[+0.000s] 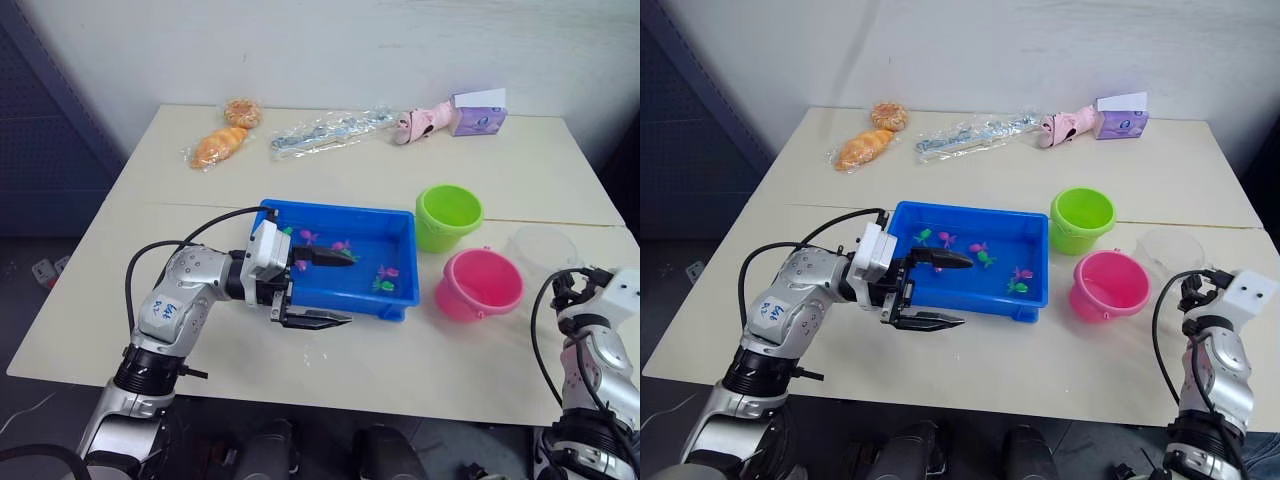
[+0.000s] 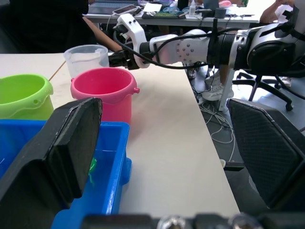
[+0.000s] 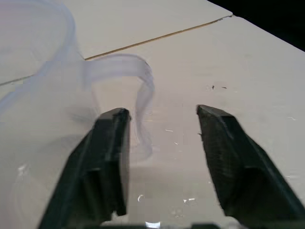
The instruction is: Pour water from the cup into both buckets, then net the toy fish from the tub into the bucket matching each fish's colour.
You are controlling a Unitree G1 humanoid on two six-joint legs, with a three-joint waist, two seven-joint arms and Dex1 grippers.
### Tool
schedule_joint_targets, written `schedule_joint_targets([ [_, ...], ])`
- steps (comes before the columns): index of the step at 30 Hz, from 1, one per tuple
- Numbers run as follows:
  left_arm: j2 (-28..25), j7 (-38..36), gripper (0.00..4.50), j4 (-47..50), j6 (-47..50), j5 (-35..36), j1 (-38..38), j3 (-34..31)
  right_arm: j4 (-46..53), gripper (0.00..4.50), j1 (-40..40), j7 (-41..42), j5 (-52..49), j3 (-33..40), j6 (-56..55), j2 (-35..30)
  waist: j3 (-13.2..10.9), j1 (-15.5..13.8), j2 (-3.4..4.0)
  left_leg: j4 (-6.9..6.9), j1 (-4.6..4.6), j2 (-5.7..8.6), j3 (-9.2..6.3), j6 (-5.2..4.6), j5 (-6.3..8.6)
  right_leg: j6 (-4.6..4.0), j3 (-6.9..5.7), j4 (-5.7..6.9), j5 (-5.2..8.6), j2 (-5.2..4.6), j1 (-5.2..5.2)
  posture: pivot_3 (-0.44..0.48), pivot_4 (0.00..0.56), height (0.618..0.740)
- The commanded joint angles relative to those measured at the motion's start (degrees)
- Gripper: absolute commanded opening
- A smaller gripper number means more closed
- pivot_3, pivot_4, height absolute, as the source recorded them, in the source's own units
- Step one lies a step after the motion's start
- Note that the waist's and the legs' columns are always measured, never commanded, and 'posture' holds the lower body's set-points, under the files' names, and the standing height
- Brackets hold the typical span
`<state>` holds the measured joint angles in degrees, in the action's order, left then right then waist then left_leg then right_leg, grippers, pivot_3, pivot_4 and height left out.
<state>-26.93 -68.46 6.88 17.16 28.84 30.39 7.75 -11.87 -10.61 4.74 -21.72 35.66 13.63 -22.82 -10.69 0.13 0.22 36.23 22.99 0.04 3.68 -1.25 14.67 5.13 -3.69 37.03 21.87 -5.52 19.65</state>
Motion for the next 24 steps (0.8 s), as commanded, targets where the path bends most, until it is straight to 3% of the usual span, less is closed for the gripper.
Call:
schedule_joint_targets([
  [1,-0.74,-0.54,4.50,-0.23,-1.50,-0.21,0.23,-1.16,11.04,4.43,6.03,0.08,-4.00,3.16,4.71,-0.57,0.00,-0.03,0.00,-0.02,0.00,0.00,0.00,0.00,0.00,0.00,0.00,0.00,0.00,0.00,0.01,0.000,0.150,0.740],
  [5,-2.67,0.15,4.50,-1.48,-3.41,-1.55,-1.12,-2.74,26.74,4.43,19.37,3.03,-8.52,4.42,12.60,-0.75,0.00,-0.06,0.01,-0.08,0.01,-0.02,-0.05,0.00,0.00,0.00,-0.01,-0.03,0.00,0.02,0.01,0.000,0.150,0.740],
  [9,-7.03,-0.69,4.50,-4.27,-5.83,-3.89,-3.45,-5.07,38.60,4.43,31.63,11.08,-13.11,5.75,15.51,-2.71,0.01,0.00,0.04,-0.12,0.00,-0.02,-0.03,-0.01,0.01,0.00,0.00,-0.05,0.00,0.01,0.01,0.000,0.150,0.740],
  [12,-10.93,-1.57,4.50,-7.61,-5.96,-4.01,-4.79,-8.18,44.70,4.43,36.28,16.89,-17.64,10.15,15.77,-6.25,0.00,0.42,0.01,-0.17,-0.09,-0.08,0.01,0.00,0.02,0.00,0.02,-0.06,0.00,0.04,-0.02,0.000,0.150,0.740],
  [16,-14.63,-1.50,4.50,-13.27,-10.65,-3.91,-9.06,-14.85,50.37,4.43,37.28,28.91,-27.85,14.96,11.18,-9.74,-0.02,1.56,-0.03,-0.20,-0.22,-0.09,0.07,-0.34,0.27,0.00,0.14,-0.05,0.00,0.01,-0.06,0.000,0.150,0.740],
  [20,-16.82,1.17,4.50,-16.51,-14.11,-4.11,-14.60,-21.65,51.80,4.43,34.69,35.39,-31.98,13.41,9.68,-13.94,-0.18,1.44,-0.41,-0.41,-0.53,-0.26,0.12,-0.23,0.34,-0.01,0.15,-0.08,0.01,0.07,-0.19,0.000,0.150,0.740],
  [24,-19.53,6.32,4.50,-24.75,-20.59,-6.67,-24.15,-30.85,51.99,4.43,27.13,42.98,-31.33,5.17,8.08,-19.80,-0.25,1.53,-0.62,-0.35,-0.52,-0.21,0.16,-0.31,0.39,-0.01,0.20,-0.11,0.00,-0.05,-0.18,0.000,0.150,0.740],
])
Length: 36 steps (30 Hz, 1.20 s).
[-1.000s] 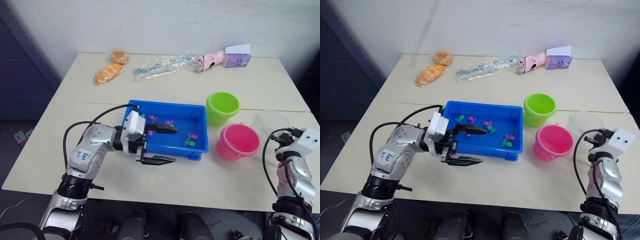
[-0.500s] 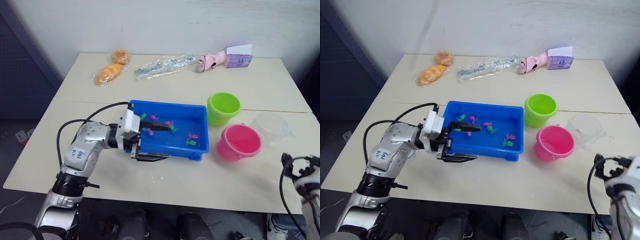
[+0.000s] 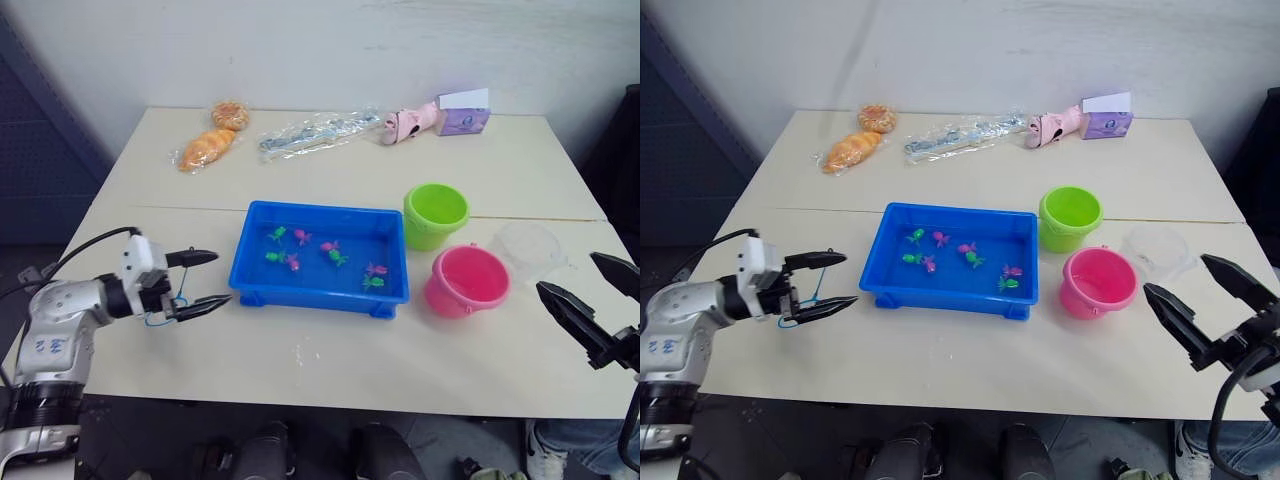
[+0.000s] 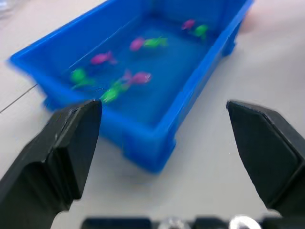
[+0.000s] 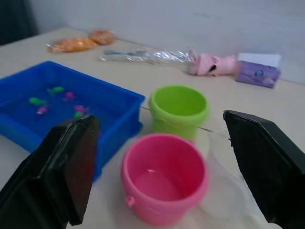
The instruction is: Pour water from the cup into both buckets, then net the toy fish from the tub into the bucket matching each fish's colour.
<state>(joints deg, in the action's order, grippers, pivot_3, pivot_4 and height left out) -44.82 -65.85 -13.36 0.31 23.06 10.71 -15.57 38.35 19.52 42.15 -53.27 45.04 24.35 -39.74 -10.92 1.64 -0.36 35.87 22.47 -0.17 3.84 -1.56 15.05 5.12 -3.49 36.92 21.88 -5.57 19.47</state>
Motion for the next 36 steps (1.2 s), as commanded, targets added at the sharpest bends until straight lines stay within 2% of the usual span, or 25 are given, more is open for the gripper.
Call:
schedule_joint_targets([
  [1,-1.73,4.95,4.50,-5.77,-3.57,-0.33,-6.12,-9.52,1.59,4.43,-4.22,6.88,1.52,-5.95,-3.61,-3.56,-0.03,0.19,-0.17,0.00,0.00,0.00,0.02,-0.01,0.01,0.00,0.01,-0.01,0.00,-0.02,0.01,0.000,0.150,0.740],
  [4,-1.19,9.48,4.50,-8.13,-6.88,0.04,-13.14,-17.33,0.06,4.43,-7.58,11.46,7.21,-12.60,-8.28,-4.49,-0.04,0.00,-0.41,-0.04,0.01,-0.05,0.00,0.03,0.06,-0.01,-0.01,-0.05,0.01,-0.02,0.05,0.000,0.150,0.740],
  [6,-0.74,11.88,4.50,-8.08,-7.62,0.06,-15.84,-20.10,-1.01,4.43,-8.33,13.06,9.26,-15.17,-9.76,-4.36,-0.05,-0.12,-0.50,-0.03,0.05,-0.05,-0.03,0.04,0.11,-0.02,-0.04,-0.07,0.01,-0.03,0.08,0.000,0.150,0.740],
  [11,0.43,17.10,4.50,-6.77,-6.22,-2.22,-22.31,-22.51,-3.69,4.43,-9.96,14.84,12.08,-20.58,-12.51,-2.35,-0.04,-1.38,-0.63,0.03,0.19,0.00,-0.12,-0.04,0.17,-0.03,-0.14,-0.18,0.01,-0.13,0.08,0.000,0.150,0.740],
  [15,1.70,20.15,4.50,-1.09,-1.17,-1.40,-24.33,-21.67,-6.54,4.43,-11.26,15.94,13.65,-23.25,-15.26,-0.30,-0.03,-1.53,-0.65,0.08,0.27,0.09,-0.12,-0.14,0.30,-0.05,-0.15,-0.41,-0.01,-0.27,0.05,0.000,0.150,0.740],
  [17,2.11,26.29,4.50,5.15,9.97,0.42,-21.86,-19.66,-6.18,4.43,-12.14,15.15,9.94,-23.54,-12.35,-0.10,-0.02,-1.49,-0.67,0.08,0.30,0.09,-0.11,-0.14,0.32,-0.06,-0.17,-0.45,-0.01,-0.27,0.06,0.000,0.150,0.740],
  [19,2.08,28.68,4.50,9.96,17.21,2.58,-18.98,-17.23,-5.74,4.43,-12.73,15.19,8.10,-24.01,-11.15,-0.14,0.01,-1.55,-0.71,0.07,0.32,0.08,-0.13,-0.13,0.33,-0.06,-0.21,-0.45,-0.01,-0.27,0.08,0.000,0.150,0.740],
  [23,1.92,37.48,4.50,15.34,32.39,2.04,-8.17,-11.65,-5.02,4.43,-12.83,15.94,6.81,-25.01,-9.48,-1.03,-0.01,-1.56,-0.68,0.12,0.35,0.10,-0.25,-0.11,0.28,-0.06,-0.29,-0.39,-0.02,-0.27,0.02,0.000,0.150,0.740],
  [28,2.32,41.14,4.50,14.01,43.65,-0.61,3.47,-2.26,-3.88,4.43,-12.82,14.10,8.62,-25.56,-9.94,-0.20,0.01,-1.29,-0.71,0.15,0.36,0.15,-0.20,0.19,0.10,-0.03,-0.38,-0.15,-0.03,-0.23,0.08,0.000,0.150,0.740],
  [32,5.36,44.94,4.50,5.61,46.01,-4.88,12.06,3.54,-2.45,4.43,-11.71,12.42,9.42,-25.14,-10.15,-0.05,0.00,-1.66,-0.73,0.23,0.32,0.16,-0.16,0.22,0.08,-0.02,-0.38,-0.03,-0.03,-0.19,0.09,0.000,0.150,0.740],
  [36,6.85,46.69,4.50,-0.81,47.43,-7.77,16.11,6.11,-0.63,4.43,-9.34,11.31,9.48,-23.63,-10.66,0.07,0.02,-1.49,-0.83,0.22,0.35,0.16,-0.18,0.26,0.07,-0.02,-0.39,-0.03,-0.03,-0.16,0.12,0.000,0.150,0.740],
])
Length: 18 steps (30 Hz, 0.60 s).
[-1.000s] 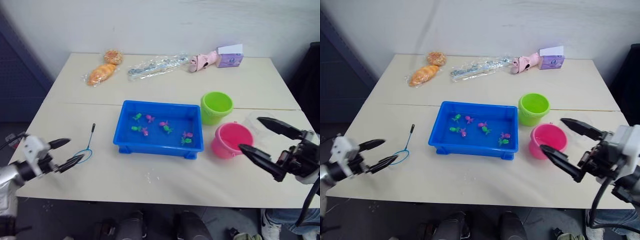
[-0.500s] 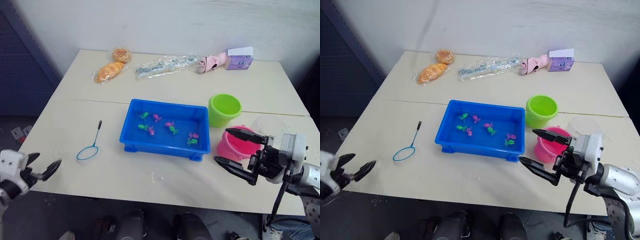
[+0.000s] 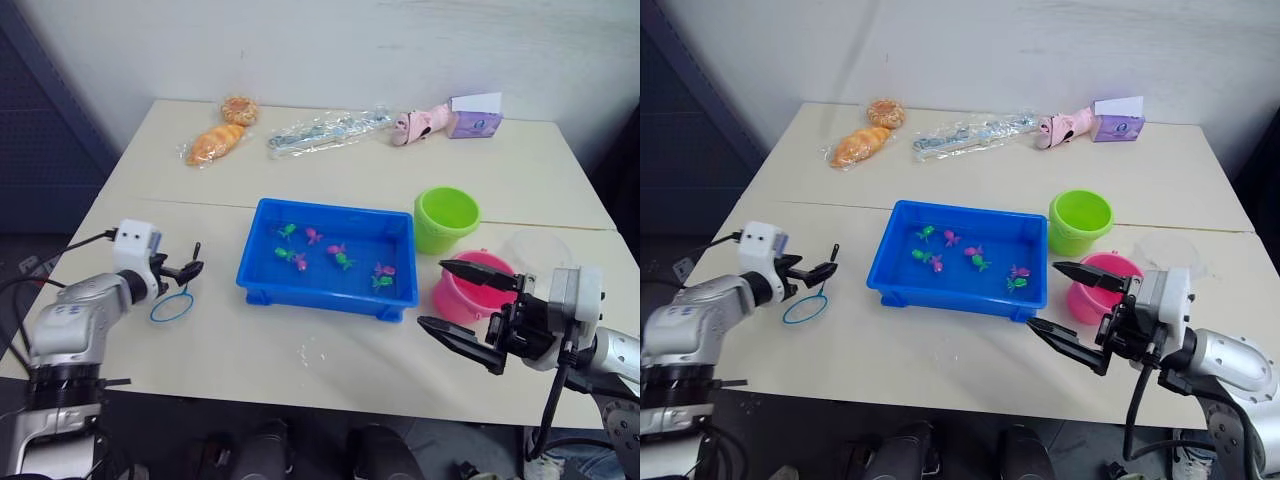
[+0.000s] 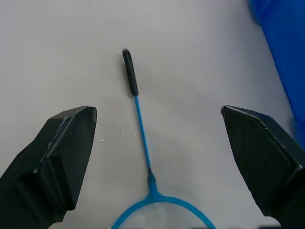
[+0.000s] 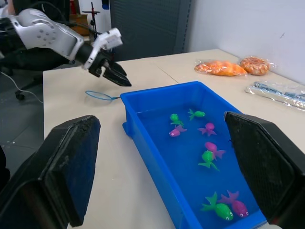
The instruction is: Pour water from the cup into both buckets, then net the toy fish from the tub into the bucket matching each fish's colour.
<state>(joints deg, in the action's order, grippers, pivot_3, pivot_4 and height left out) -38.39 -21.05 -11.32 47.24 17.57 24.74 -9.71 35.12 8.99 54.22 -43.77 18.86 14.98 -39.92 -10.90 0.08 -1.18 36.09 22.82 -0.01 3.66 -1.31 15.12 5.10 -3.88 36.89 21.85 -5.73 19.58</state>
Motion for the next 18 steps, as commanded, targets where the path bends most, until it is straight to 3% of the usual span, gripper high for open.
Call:
schedule_joint_targets([
  [1,0.97,2.10,4.50,-3.77,1.20,-2.50,2.85,0.74,2.93,4.43,1.69,-1.08,0.15,2.83,-1.50,0.34,0.00,0.04,-0.02,-0.01,0.00,0.00,0.02,0.01,0.00,0.00,0.01,0.00,0.00,0.01,0.00,0.000,0.150,0.740],
  [10,5.84,-0.23,4.50,-11.40,4.27,-3.19,7.13,3.46,4.75,4.43,4.38,-3.19,0.32,2.91,-2.66,2.03,0.06,-0.96,-0.05,0.10,-0.06,0.02,-0.03,0.06,-0.05,0.00,0.00,0.07,0.00,-0.01,-0.08,0.000,0.150,0.740],
  [14,5.46,-0.24,3.32,-13.39,6.00,-4.85,6.96,4.44,4.73,4.50,4.55,-3.42,0.66,3.20,-3.14,2.11,0.08,-1.45,-0.02,0.10,-0.13,0.03,0.00,0.07,-0.06,0.00,0.03,0.10,0.00,-0.01,-0.13,0.000,0.150,0.740],
  [18,4.81,-1.39,1.63,-10.64,9.83,-4.42,4.08,4.68,4.98,4.50,4.80,-3.93,0.38,4.20,-3.05,1.79,0.15,-1.43,0.12,0.07,-0.23,0.05,0.04,0.06,-0.04,0.00,0.09,0.09,0.00,-0.03,-0.20,0.000,0.150,0.740],
])
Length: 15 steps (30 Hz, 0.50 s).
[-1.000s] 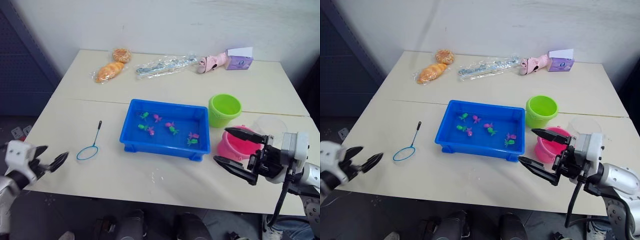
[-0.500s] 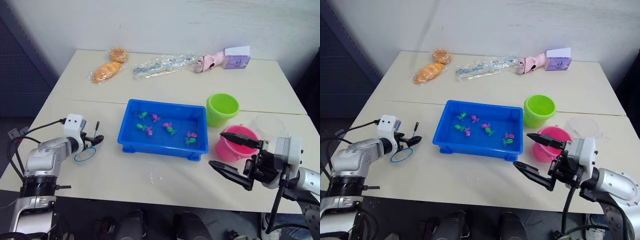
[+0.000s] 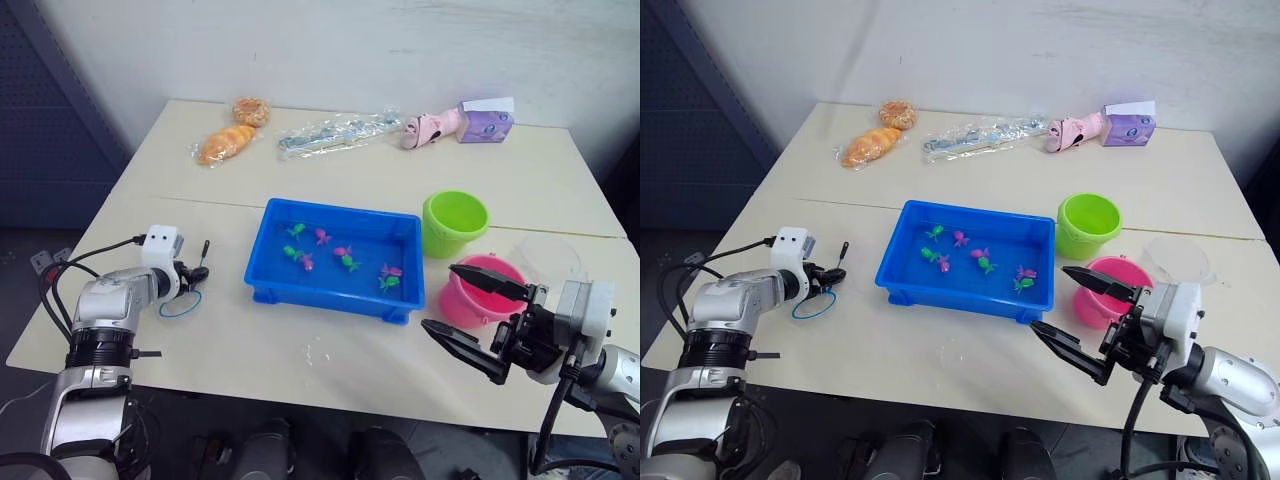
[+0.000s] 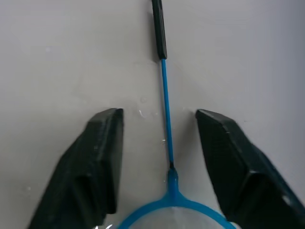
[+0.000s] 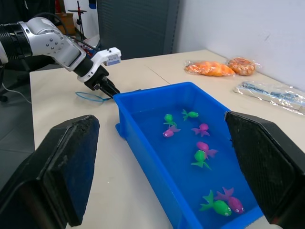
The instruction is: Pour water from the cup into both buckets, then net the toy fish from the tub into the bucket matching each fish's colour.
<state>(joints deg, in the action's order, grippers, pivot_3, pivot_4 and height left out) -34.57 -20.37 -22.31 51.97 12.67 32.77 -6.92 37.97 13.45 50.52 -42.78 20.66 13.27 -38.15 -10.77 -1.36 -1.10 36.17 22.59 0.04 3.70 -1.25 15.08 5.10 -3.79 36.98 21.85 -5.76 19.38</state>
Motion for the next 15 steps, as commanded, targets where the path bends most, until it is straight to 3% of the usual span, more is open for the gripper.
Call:
schedule_joint_targets([
  [1,0.94,-1.98,1.18,1.16,5.34,0.48,-4.71,1.64,2.29,4.50,0.48,-0.36,-0.76,2.60,-1.25,-0.06,0.04,0.03,0.07,-0.02,-0.06,0.00,0.02,0.00,0.01,0.00,0.02,0.00,0.00,-0.01,-0.04,0.000,0.150,0.740],
  [4,0.60,-1.70,0.03,2.91,4.00,0.08,-6.10,0.55,2.88,4.50,0.83,-0.83,-1.33,3.11,-0.77,-0.28,0.06,0.06,0.10,-0.05,-0.21,0.00,0.02,0.00,0.04,0.00,0.05,-0.03,0.00,-0.02,-0.18,0.000,0.150,0.740],
  [8,-0.31,-5.23,0.03,3.64,-1.46,3.49,-3.65,-5.21,4.52,4.50,-0.99,-2.87,-2.40,2.32,0.73,-0.81,0.06,0.14,0.10,-0.05,-0.22,-0.01,0.02,0.01,0.04,0.01,0.07,-0.03,0.00,-0.01,-0.17,0.000,0.150,0.740],
  [13,-8.40,-26.48,0.03,7.26,-18.43,7.05,0.35,-5.44,6.42,4.50,-5.97,-6.74,-8.23,1.04,7.44,-4.26,-0.13,0.20,-0.32,-0.03,0.03,-0.08,0.01,0.13,-0.04,0.00,0.02,-0.01,0.00,0.03,0.10,0.000,0.150,0.740],
  [15,-11.50,-36.92,0.03,9.03,-22.15,8.31,3.79,-2.28,6.29,4.50,-10.23,-13.48,-10.70,0.26,14.55,-7.68,-0.16,0.52,-0.37,-0.01,0.31,-0.13,-0.03,0.16,-0.06,-0.02,-0.04,-0.09,-0.01,0.09,0.31,0.000,0.150,0.740],
])
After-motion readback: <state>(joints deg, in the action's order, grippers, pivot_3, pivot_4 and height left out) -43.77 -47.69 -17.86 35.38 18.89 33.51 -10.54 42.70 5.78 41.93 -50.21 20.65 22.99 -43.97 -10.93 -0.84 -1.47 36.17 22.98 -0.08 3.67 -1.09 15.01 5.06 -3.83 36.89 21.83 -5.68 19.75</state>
